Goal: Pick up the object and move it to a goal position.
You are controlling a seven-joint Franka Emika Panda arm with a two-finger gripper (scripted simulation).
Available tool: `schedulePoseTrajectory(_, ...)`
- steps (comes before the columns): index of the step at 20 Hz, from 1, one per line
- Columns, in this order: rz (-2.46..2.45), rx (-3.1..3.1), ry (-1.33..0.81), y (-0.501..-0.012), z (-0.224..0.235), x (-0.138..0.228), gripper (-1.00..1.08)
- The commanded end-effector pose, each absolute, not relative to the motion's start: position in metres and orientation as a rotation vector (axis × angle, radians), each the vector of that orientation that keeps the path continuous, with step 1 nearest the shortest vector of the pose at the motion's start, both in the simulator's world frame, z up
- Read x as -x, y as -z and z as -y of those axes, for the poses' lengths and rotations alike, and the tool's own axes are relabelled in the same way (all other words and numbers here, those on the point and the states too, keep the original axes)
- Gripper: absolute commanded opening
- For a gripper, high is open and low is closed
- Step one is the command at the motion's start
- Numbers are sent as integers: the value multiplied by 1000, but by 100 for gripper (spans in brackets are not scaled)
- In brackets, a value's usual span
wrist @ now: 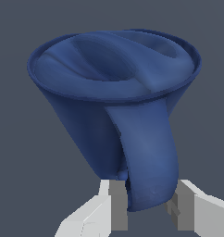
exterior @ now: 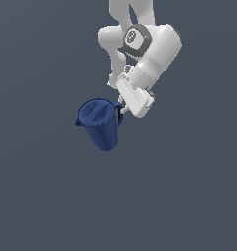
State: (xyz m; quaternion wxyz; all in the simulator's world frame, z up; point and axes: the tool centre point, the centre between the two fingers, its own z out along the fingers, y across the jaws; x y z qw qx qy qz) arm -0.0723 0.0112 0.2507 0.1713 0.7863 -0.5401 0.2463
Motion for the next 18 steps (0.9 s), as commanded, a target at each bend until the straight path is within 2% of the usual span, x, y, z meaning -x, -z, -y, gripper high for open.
schedulePoseTrajectory(1,1535,-2233,-703,-266,-10,87,-100)
schedulePoseTrajectory(18,1536,-2234,-701,-352,0,174,-100)
